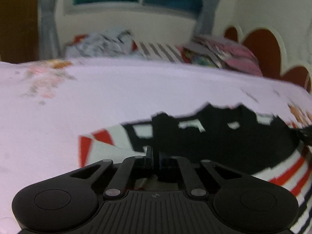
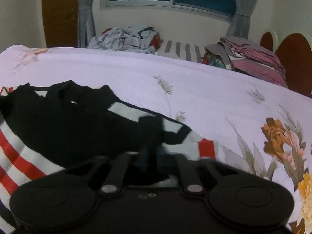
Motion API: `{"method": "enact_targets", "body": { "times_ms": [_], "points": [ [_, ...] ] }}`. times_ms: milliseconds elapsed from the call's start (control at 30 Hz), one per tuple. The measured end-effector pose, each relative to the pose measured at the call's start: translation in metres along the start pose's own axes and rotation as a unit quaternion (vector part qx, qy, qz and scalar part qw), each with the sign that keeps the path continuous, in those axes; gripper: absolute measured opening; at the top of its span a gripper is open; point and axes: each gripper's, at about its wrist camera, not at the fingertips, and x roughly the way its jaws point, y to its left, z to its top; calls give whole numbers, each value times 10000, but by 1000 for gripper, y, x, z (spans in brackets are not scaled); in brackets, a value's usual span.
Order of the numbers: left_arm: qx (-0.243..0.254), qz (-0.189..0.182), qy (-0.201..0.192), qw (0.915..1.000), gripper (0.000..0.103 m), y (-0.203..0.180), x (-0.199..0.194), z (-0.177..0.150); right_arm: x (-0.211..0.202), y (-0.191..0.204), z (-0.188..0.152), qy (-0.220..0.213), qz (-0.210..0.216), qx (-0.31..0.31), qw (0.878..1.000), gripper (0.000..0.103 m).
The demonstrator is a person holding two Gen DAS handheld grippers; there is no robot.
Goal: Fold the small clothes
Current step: 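Lift the hem with both tools and fold it over toward the collar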
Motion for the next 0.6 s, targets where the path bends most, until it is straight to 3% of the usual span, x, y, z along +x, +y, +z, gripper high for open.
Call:
{"method": "enact_targets", "body": {
  "times_ms": [67, 167, 233, 300, 333, 433, 500, 567, 600],
  "points": [
    [-164, -18, -462, 9988, 4, 8, -13, 2, -9, -4, 2, -289, -145, 44, 9995, 4],
    [-181, 287, -818, 9961, 4, 9, -21, 2, -14, -11, 5, -565, -366, 219, 9975, 4],
    [-119, 575, -614, 9964, 4, 7, -10, 1, -2, -14, 2, -396, -474, 241, 9978, 4],
    [-75, 824, -71, 9965, 4, 5, 13, -2, 21, -18, -4, -22, -599, 239, 9979, 4],
    [-48, 894, 33, 9960, 4, 5, 21, -6, 25, -19, -8, -61, -626, 226, 9978, 4],
    [-4, 995, -48, 9950, 4, 2, 19, -8, 26, -21, -6, -25, -642, 315, 9974, 5],
    [13, 982, -54, 9951, 5, 4, 17, -9, 24, -19, -4, 21, -725, 292, 9969, 12],
    [-3, 1017, -21, 9948, 21, 4, 11, -3, 13, -16, 2, -138, -839, 298, 9959, 34],
    [-34, 1134, -81, 9935, 40, -2, 7, 2, 5, -14, 5, -282, -754, 342, 9962, 43]
  ]
}}
